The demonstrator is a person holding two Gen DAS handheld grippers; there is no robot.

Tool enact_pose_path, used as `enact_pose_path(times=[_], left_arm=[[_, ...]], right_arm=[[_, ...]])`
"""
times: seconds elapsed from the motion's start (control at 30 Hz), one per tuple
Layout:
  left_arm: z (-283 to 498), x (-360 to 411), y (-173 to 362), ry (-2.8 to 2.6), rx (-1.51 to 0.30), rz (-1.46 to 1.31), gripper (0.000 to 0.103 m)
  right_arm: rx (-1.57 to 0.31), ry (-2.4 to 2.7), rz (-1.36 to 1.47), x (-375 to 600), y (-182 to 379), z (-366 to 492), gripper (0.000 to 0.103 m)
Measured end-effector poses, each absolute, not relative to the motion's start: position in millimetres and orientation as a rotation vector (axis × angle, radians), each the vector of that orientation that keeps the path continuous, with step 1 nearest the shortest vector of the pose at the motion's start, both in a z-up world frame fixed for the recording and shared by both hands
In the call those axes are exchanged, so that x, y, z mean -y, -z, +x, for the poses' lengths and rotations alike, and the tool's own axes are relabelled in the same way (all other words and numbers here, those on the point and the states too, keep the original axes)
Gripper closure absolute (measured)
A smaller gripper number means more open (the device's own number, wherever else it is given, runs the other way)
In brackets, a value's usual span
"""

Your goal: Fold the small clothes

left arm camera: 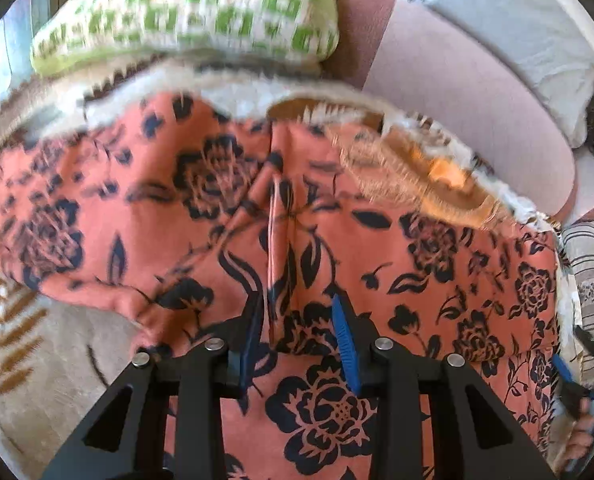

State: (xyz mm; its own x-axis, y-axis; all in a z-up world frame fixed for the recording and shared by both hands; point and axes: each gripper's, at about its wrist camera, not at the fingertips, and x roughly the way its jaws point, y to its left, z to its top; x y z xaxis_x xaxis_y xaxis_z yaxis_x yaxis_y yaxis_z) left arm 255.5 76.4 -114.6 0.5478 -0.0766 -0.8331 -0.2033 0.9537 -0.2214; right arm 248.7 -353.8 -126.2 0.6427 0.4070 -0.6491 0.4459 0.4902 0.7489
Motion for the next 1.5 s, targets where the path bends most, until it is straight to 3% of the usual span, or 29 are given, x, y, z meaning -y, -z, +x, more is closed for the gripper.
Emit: enact_pose_path(times=[0.23,0.4,0.47,0.53,0.6,0.83,1.07,1.13,1.2,1.33,1.5], left_arm=[[263,-67,134,-0.072,-1.029,-0.230,0.064],[258,-78,124,-0.022,-1.027,-0.219,0.063],[243,-92,113,-0.029,-0.996,-0.235,0.061],[227,-122,100,-0.062,-0.953,-0.273,0.051],[211,-162,90,-0.107,-0.914,-0.341,0.045],[159,-333,88,-0.299,-0.817,-0.732,0.043],[137,-464,119,-0.405,-0.746,-1.024,0.045],[136,-477,130,-0.397,-0.712,-1.102,0.048],[138,-482,134,-0.399,-0.706,-1.122,0.058],[138,-491,142,-0.455,-0.723,-1.160,0.088],[144,-488,134,-0.520,-0.790,-1.065,0.097]], right_arm=[[-0.879,-0.282,1.062,330,78,280,0.038],[-0.998,-0.263,1.009,331,130,362,0.037],[-0.963,-0.179,1.067,357,156,376,0.039],[-0.897,-0.178,1.199,371,163,368,0.038],[-0.902,-0.174,1.131,365,148,358,0.038],[-0.962,-0.326,0.860,311,105,282,0.033],[-1.038,-0.354,0.758,277,113,211,0.033],[-1.039,-0.347,0.744,269,114,209,0.033],[-1.039,-0.345,0.737,266,113,205,0.033],[-1.045,-0.346,0.729,256,112,205,0.033],[-1.033,-0.364,0.684,238,105,205,0.033]])
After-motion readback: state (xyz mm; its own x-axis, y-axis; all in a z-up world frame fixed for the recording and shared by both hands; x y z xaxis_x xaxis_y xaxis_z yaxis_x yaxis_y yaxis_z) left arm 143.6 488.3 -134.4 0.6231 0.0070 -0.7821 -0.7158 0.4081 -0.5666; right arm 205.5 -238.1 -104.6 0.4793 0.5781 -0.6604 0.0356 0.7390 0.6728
